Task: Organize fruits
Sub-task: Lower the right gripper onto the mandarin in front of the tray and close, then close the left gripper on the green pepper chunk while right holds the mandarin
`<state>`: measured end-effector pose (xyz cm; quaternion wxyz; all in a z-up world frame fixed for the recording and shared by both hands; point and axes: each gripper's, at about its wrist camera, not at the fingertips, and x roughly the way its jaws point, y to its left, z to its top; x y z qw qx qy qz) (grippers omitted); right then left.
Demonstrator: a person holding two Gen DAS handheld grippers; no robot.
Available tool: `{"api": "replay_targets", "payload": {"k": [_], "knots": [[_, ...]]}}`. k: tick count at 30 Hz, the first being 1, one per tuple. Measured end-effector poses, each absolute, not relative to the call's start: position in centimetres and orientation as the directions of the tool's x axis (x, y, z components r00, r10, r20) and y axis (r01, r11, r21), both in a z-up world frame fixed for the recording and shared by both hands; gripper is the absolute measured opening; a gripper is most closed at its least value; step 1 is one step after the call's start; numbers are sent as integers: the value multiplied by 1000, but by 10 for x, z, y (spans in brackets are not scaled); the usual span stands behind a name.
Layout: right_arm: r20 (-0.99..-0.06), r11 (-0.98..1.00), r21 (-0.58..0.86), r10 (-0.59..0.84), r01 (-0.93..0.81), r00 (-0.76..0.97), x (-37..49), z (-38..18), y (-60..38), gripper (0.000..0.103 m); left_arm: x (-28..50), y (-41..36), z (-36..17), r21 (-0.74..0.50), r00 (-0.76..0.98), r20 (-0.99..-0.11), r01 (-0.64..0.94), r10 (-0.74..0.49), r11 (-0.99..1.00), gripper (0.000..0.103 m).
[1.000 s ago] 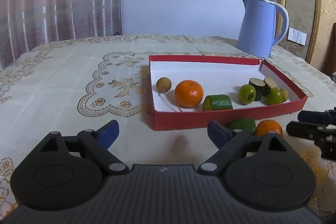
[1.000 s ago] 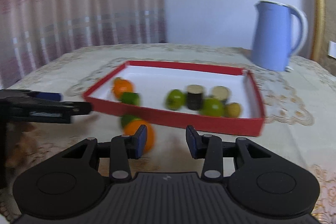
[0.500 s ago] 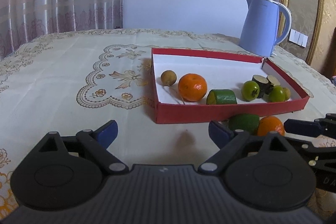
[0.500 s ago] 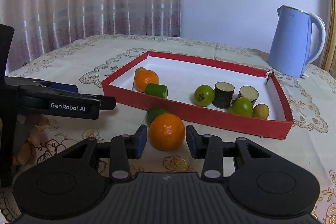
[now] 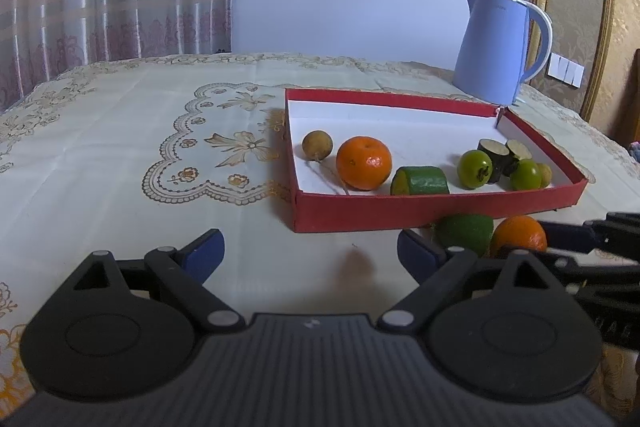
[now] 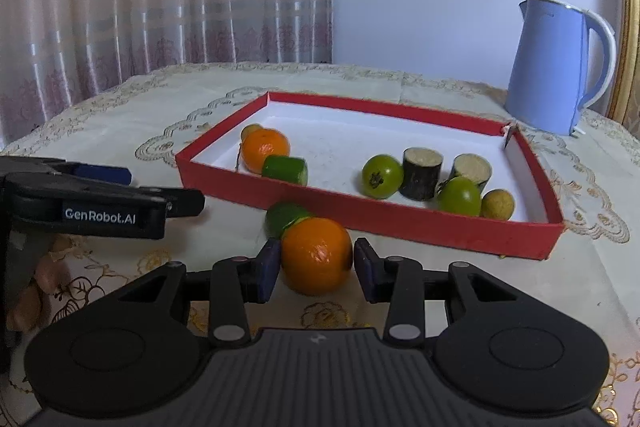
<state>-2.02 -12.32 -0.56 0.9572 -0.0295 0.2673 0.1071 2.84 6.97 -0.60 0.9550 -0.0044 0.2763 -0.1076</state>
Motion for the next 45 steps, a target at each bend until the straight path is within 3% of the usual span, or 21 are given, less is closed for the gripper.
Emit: {"api": "replay_targets", "payload": {"k": [17,27,30,34,45], "knots": [[-481,999,-2,45,-53,875,-20,1,-171,36,18,28,10,-54,796,-506,355,-332,933,96],[-463,999,-33,-27,13,886,-22,1,-185,36,21,-9,5,-15,784,-521,387,-337,922,97],[-471,1000,-27,-22,11,882,-21,-1,-188,36,25,-16,2,-10,786,-526,377,-326,926,90],[-477,1000,-22,-16,6,879,-20,-5,-188,36,34,-21,-4,-28,763,-559,372,-323,928,72],[-481,1000,-9,-12,8,877,-19,-8,-192,36,40,-31,-15,-3,764,-580,344,-282,939,52]]}}
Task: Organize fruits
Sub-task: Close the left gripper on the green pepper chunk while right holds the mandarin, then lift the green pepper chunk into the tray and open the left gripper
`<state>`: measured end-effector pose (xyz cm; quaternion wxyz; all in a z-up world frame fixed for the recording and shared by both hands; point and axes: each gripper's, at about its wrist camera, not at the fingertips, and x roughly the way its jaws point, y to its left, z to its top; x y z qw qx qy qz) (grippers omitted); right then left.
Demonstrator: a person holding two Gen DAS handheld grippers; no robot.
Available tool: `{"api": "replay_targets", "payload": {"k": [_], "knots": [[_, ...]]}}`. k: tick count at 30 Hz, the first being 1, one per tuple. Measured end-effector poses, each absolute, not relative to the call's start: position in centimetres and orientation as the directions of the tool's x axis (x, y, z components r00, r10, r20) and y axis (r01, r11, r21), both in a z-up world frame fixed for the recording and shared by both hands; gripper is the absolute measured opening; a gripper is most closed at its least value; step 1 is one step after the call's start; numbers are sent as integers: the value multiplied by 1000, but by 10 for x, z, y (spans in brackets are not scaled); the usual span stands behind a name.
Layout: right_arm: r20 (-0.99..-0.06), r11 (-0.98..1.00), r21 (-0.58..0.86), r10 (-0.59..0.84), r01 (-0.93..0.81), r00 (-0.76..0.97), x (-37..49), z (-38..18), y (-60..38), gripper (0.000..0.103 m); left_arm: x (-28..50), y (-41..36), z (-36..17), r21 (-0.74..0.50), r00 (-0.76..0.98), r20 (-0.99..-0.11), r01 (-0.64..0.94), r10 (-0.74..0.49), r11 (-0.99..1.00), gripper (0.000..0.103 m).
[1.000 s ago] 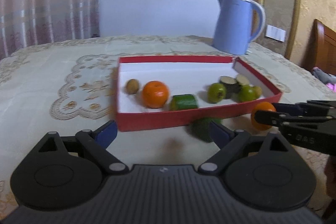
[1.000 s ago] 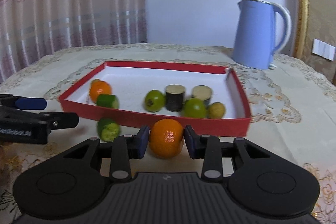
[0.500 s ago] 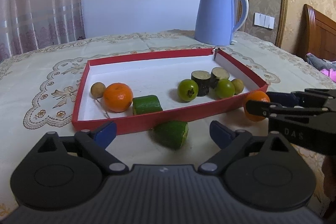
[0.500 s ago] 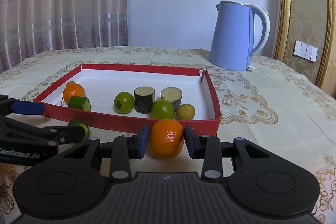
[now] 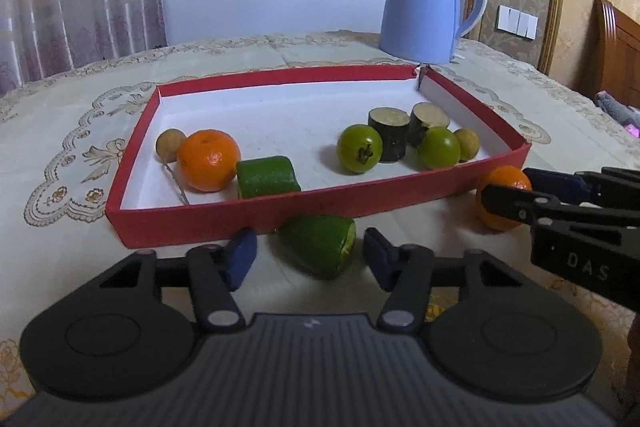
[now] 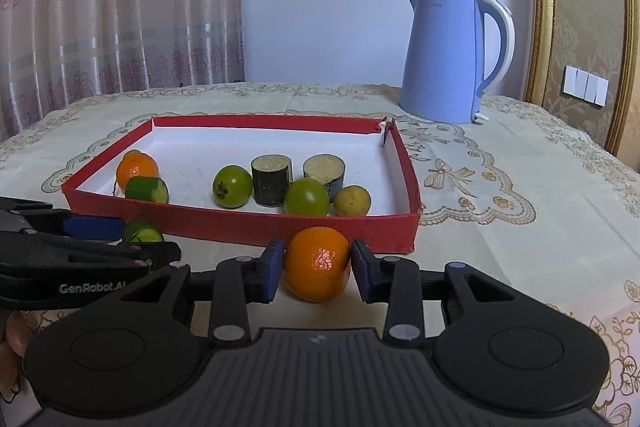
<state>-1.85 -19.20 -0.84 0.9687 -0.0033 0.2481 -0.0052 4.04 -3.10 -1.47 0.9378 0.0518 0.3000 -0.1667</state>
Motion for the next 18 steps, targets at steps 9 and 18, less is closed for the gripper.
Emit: {"api": "replay_targets", "payload": {"k": [9,18], "knots": [[-476,1000,-21,-16,7,879,-18,-9,-192,36,38,-35,-15,8,771,-572,348,-281,938,37],[-474,999,-39,-24,6,880,-19,-9,-189,35,34,-31,-13,-3,775,-567,340,-281,941,37]]}}
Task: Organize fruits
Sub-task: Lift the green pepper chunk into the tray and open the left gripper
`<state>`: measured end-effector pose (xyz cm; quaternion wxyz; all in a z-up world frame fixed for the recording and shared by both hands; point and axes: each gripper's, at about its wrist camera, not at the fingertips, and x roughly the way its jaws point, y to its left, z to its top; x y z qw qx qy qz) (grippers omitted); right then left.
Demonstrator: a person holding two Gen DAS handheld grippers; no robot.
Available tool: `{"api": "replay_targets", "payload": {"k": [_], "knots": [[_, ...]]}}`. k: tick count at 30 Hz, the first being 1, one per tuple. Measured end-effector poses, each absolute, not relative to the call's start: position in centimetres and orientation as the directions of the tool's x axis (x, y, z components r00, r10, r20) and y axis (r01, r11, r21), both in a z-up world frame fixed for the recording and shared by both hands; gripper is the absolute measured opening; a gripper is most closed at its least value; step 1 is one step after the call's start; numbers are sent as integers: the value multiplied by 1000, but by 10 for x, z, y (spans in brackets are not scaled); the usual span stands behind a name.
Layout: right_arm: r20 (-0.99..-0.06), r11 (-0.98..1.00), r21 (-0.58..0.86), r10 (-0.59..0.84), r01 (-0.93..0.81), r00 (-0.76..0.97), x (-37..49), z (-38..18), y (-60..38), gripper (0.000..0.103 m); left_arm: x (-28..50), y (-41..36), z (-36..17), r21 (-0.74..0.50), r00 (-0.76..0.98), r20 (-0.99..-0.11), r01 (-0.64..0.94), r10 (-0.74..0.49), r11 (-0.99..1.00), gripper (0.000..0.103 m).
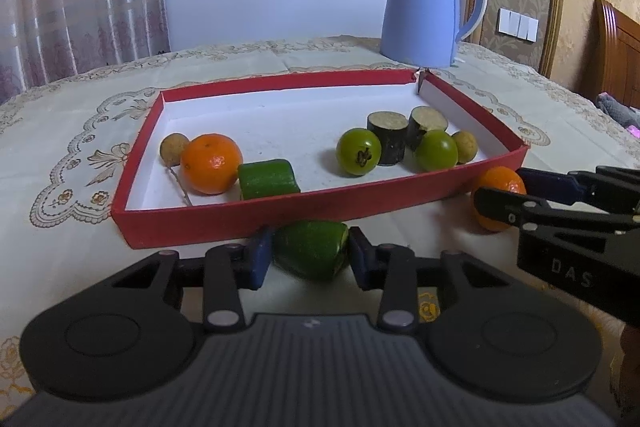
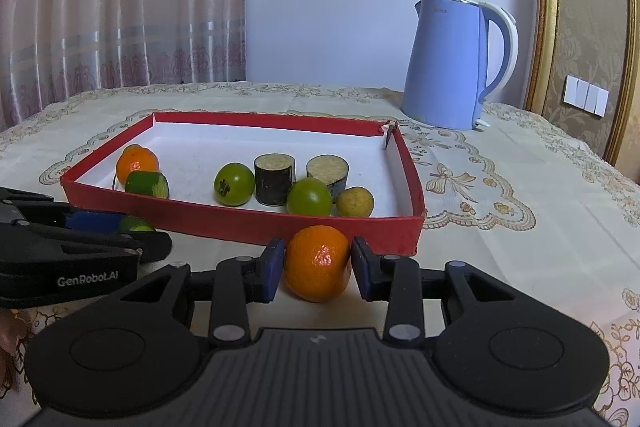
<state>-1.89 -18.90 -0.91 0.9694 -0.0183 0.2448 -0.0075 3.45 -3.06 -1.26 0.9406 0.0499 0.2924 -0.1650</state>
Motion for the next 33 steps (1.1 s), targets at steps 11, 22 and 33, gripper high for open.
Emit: {"api": "replay_targets", "payload": {"k": [11,22,33], "knots": [[-472,999,-50,-29,6,881,-19,-9,-188,36,29,-14,-6,-1,786,-569,293,-242,956,37],[-473,998,-61,-32,3,880,-19,-10,-186,35,25,-1,12,23,816,-540,258,-205,966,37],[-475,999,-48,-25,2,880,-18,-11,-187,35,42,3,38,46,853,-491,227,-176,973,37]]}}
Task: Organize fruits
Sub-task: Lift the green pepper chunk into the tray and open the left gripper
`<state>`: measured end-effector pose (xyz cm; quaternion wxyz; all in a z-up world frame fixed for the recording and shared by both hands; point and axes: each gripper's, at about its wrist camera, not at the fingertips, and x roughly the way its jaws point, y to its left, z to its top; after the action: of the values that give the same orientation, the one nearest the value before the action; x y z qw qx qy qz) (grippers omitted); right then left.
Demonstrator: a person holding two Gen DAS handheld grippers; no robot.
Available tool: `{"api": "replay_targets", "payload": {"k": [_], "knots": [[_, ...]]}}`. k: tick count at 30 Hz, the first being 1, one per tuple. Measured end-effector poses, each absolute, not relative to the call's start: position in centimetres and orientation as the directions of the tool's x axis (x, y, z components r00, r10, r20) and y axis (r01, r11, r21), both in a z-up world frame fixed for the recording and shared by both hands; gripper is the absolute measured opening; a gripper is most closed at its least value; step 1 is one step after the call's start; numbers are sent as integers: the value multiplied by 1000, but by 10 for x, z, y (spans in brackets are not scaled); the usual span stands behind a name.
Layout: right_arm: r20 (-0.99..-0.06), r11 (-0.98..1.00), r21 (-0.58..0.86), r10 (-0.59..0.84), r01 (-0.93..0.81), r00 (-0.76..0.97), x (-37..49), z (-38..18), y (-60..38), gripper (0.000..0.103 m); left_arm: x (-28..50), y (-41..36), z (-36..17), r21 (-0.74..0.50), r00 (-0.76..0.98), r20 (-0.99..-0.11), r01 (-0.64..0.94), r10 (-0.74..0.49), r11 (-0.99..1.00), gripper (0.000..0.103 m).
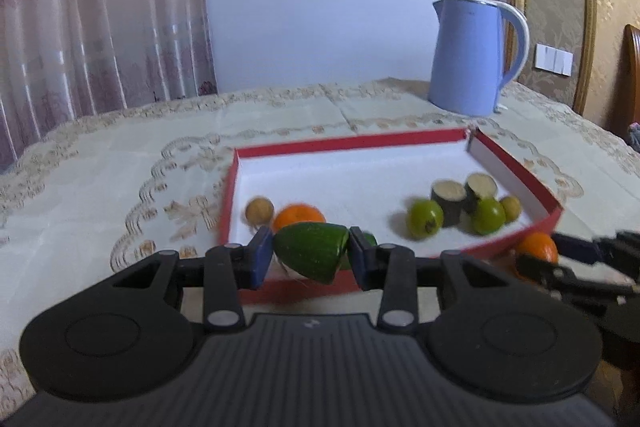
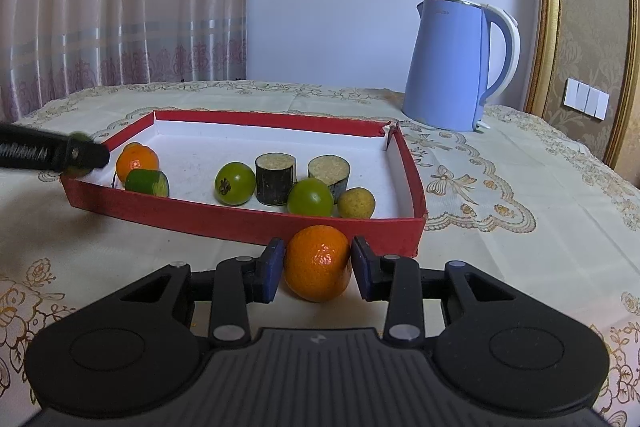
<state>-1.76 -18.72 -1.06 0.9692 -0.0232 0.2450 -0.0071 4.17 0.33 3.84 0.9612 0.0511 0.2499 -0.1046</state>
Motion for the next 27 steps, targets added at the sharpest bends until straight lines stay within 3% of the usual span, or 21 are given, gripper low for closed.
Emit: {"api": "replay_targets", "payload": {"k": [14,27], "knots": [[-476,999,-42,-22,2,879,-17,-11,-188,35,98,-9,39,100,870,-485,163,-94,982,37],[-481,999,-33,-21,6,876,-16,-12,-189,35,158,-24,9,111,821,-569,144,-57,983,37]]}}
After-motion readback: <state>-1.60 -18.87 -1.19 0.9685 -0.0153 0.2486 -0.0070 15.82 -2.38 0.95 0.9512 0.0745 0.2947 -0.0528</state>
